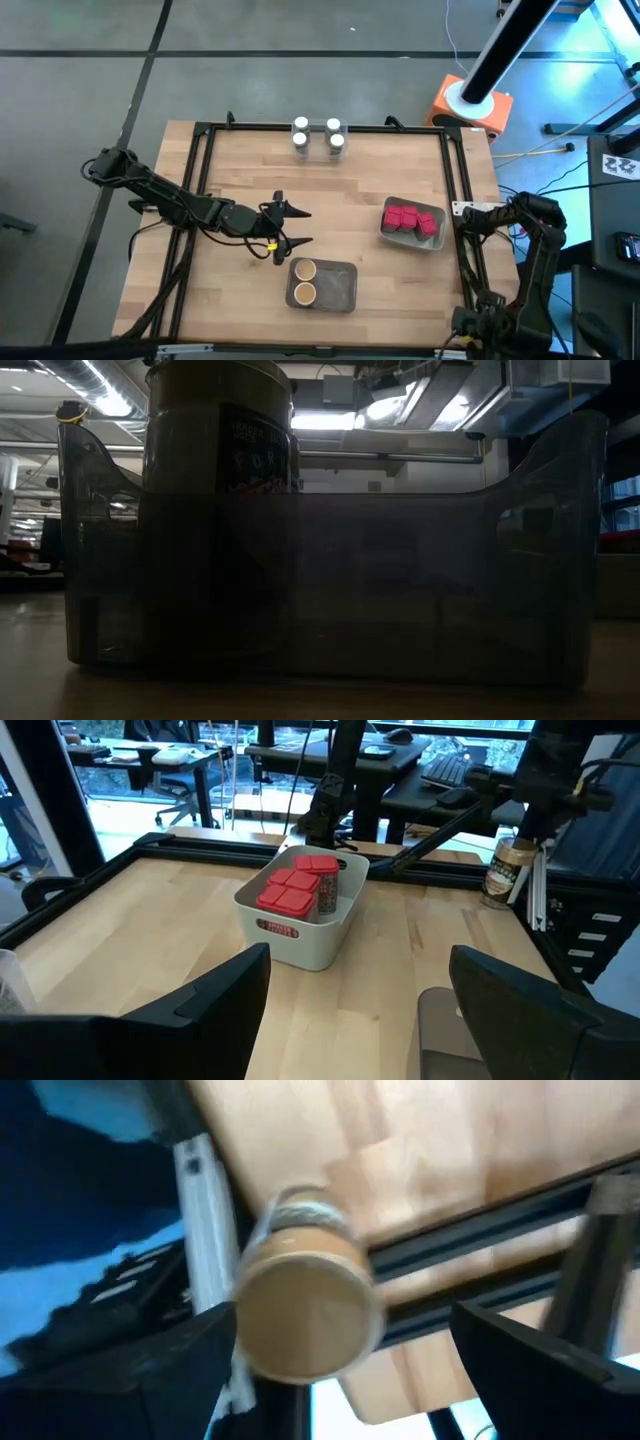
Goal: Sort spices by type
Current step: Put the gold seasoning bottle into the black bin
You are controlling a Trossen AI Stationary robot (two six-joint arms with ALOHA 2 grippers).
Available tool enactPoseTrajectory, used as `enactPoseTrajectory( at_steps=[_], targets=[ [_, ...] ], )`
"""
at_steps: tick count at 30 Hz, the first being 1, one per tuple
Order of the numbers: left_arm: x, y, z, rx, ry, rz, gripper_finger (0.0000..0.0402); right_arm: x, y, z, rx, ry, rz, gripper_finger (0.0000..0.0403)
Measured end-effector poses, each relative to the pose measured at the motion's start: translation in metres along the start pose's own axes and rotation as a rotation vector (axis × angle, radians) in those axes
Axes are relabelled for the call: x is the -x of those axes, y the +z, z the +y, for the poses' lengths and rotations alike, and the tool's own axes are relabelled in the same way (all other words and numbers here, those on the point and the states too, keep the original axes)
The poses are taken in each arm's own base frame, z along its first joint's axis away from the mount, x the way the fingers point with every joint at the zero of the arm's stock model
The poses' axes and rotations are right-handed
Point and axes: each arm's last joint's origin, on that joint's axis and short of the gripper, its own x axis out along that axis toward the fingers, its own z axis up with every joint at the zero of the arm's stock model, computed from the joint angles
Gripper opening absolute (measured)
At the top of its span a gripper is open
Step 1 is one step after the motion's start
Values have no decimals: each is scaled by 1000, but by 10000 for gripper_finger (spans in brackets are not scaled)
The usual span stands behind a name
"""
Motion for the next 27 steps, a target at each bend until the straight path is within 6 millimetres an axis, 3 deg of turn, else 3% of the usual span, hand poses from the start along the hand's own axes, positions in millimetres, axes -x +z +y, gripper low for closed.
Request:
enactPoseTrajectory(
  at_steps=[8, 27],
  targets=[
    [0, 0, 0, 2, 0, 0, 292, -11, -2, 4, 2, 68, -16, 367],
    [0, 0, 0, 3, 0, 0, 292, -4, 5, -5, -38, 36, -25, 367]
  ],
)
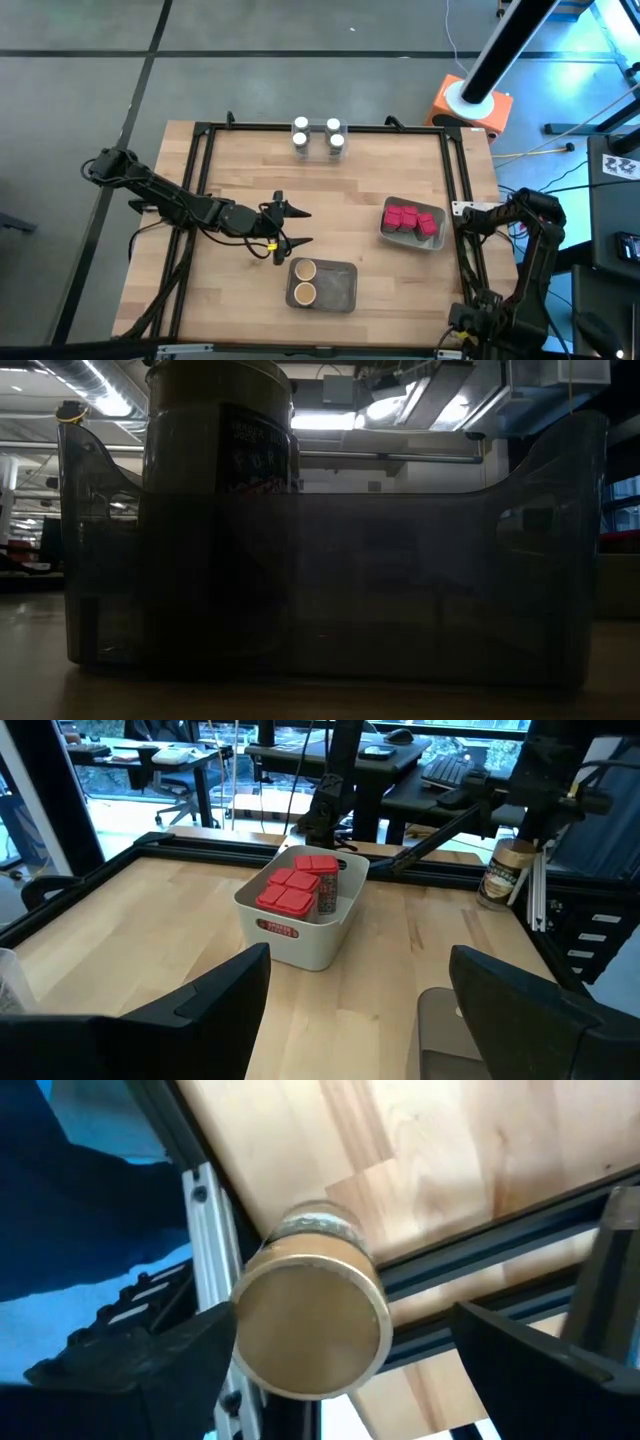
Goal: Sort spices by type
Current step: Put the gold seasoning bottle into the black bin
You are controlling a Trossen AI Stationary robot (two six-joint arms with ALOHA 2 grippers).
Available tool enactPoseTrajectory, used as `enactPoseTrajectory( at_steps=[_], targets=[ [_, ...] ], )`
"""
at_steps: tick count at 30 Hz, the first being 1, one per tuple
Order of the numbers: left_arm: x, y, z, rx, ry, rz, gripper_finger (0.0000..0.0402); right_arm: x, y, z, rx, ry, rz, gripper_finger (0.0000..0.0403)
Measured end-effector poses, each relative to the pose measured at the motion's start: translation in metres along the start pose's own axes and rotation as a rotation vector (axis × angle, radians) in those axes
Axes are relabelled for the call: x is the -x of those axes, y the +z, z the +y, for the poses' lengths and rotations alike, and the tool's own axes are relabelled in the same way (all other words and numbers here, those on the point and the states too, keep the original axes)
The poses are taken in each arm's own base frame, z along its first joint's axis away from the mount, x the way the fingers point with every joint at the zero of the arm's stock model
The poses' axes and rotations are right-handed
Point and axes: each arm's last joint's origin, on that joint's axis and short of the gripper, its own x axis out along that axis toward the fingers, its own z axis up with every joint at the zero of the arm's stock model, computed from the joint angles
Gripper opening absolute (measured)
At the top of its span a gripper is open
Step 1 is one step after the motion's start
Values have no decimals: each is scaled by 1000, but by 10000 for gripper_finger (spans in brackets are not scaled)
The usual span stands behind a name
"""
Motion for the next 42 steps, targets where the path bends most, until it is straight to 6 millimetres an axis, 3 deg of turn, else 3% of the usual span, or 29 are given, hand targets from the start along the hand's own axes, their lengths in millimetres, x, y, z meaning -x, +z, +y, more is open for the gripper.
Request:
enactPoseTrajectory(
  at_steps=[5, 13, 29, 37, 42],
  targets=[
    [0, 0, 0, -3, 0, 0, 292, 12, 2, -5, -21, 39, 1, 367],
    [0, 0, 0, -7, 0, 0, 292, 12, 1, 1, -17, 95, 22, 367],
    [0, 0, 0, -7, 1, 0, 292, -21, 1, 8, 39, 3, 68, 367],
    [0, 0, 0, -7, 0, 0, 292, -23, 1, 8, 33, -10, 83, 367],
    [0, 0, 0, -7, 0, 0, 292, -23, 1, 7, 30, -23, 92, 328]
  ],
)
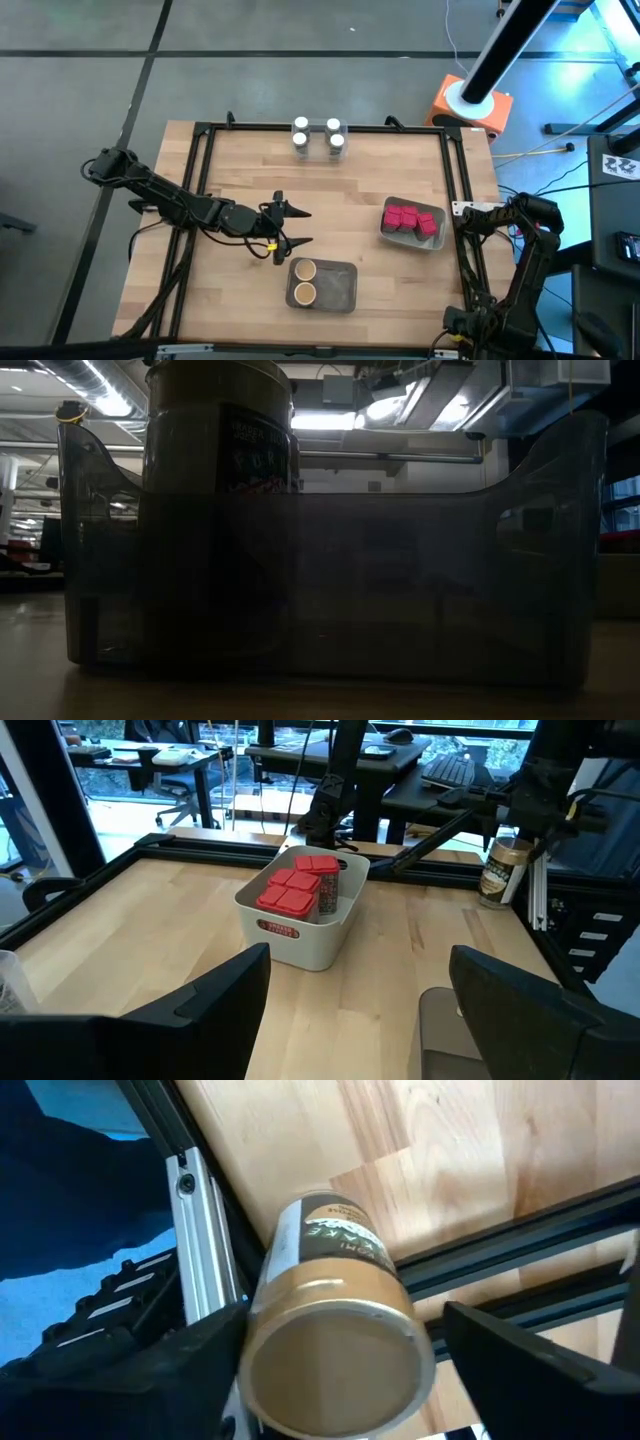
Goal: Sort spices by type
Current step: Put the gold seasoning bottle into the black bin
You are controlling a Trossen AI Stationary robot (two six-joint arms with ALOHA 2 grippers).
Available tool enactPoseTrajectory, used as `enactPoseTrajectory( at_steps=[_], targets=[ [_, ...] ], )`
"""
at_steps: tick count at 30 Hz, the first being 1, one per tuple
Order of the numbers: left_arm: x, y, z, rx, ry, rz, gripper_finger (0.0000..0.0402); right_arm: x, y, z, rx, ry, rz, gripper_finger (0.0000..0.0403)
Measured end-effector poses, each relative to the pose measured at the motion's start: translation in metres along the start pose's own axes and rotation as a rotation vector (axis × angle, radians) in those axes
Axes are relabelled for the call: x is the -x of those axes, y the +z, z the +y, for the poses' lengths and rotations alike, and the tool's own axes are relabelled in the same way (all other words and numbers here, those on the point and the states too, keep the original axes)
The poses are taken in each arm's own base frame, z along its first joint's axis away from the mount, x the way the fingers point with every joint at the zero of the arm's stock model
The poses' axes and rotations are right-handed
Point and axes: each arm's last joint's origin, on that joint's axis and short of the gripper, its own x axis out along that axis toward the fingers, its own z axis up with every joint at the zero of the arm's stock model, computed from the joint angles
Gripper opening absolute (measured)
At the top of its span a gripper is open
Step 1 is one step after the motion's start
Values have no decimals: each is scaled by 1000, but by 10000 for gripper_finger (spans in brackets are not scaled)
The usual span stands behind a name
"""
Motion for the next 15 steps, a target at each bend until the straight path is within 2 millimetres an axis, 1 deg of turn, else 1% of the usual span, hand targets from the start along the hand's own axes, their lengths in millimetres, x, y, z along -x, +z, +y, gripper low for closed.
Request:
enactPoseTrajectory(
  at_steps=[3, 4, 15],
  targets=[
    [0, 0, 0, 0, 0, 0, 292, 0, 0, 0, 2, -2, 1, 278],
    [0, 0, 0, 0, 0, 0, 292, 0, 0, 0, 2, -1, 1, 268],
    [1, 2, -3, 12, -13, -20, 292, 1, 3, 0, -21, 5, -1, 268]
  ],
)
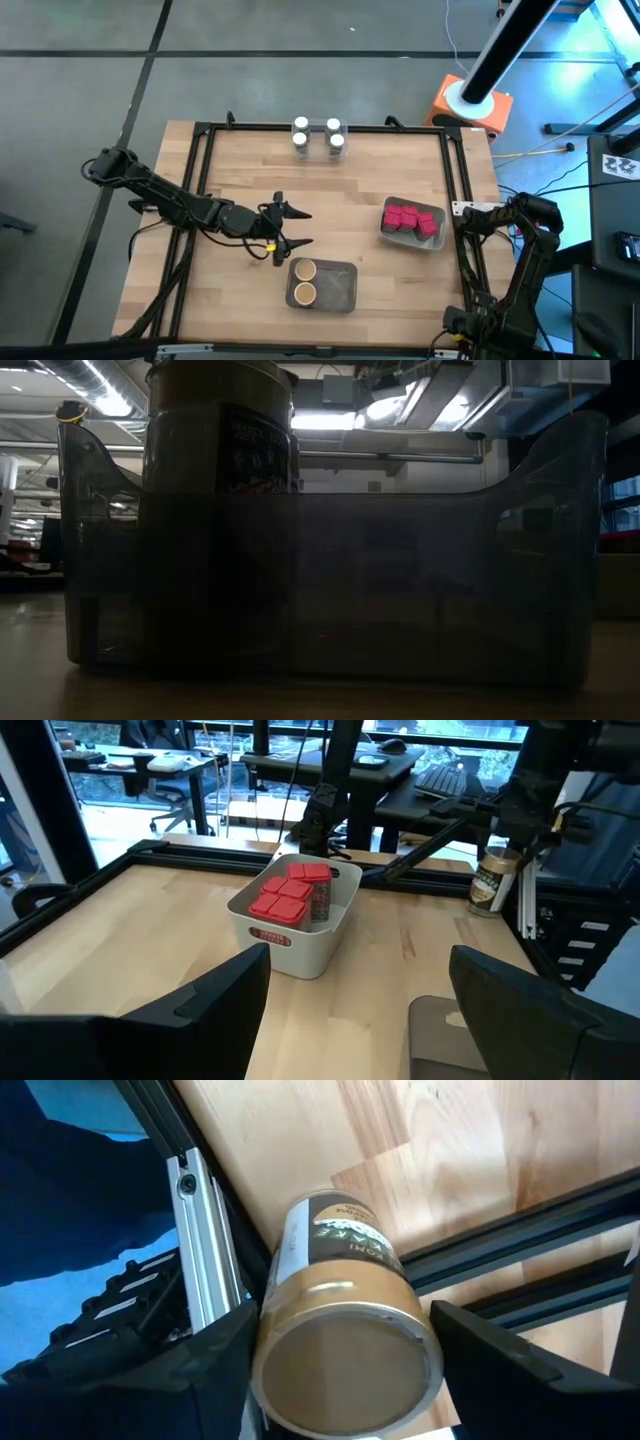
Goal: Sort spices by type
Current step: Put the gold seasoning bottle into the black bin
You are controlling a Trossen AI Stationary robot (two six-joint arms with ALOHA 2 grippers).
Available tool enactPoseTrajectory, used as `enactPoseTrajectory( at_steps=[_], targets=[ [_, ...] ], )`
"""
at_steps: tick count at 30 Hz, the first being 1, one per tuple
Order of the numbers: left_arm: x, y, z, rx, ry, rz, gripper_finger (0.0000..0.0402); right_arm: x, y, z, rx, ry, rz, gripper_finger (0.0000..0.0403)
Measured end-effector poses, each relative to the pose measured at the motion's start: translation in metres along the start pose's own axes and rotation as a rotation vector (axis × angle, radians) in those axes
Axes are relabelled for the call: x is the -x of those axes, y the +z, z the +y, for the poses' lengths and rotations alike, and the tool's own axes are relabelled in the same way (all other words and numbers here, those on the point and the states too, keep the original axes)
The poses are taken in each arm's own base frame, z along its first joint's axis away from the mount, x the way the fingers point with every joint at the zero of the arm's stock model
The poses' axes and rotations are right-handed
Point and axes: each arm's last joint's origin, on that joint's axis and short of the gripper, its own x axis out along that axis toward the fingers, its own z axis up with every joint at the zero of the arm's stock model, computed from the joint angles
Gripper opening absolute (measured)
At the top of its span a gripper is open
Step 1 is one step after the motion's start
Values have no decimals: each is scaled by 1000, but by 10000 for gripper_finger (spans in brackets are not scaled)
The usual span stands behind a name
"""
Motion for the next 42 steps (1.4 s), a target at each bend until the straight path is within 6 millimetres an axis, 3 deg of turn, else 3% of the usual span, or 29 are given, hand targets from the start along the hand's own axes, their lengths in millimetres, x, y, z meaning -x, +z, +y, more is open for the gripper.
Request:
enactPoseTrajectory(
  at_steps=[8, 12, 18, 27, 42],
  targets=[
    [0, 2, 0, 6, -1, -19, 292, 3, 6, 2, 4, 8, -3, 268],
    [0, 2, 0, 1, -1, -17, 292, 15, 13, 5, 3, 31, -57, 268],
    [0, 2, 0, -5, 0, -17, 292, 34, 44, 6, 37, 36, -187, 268],
    [0, 2, 0, -4, 0, -17, 292, 46, 93, -4, 144, -21, -254, 268],
    [-23, -20, -8, -16, -2, -9, 292, 57, 138, -24, 261, -105, -240, 268]
  ],
)
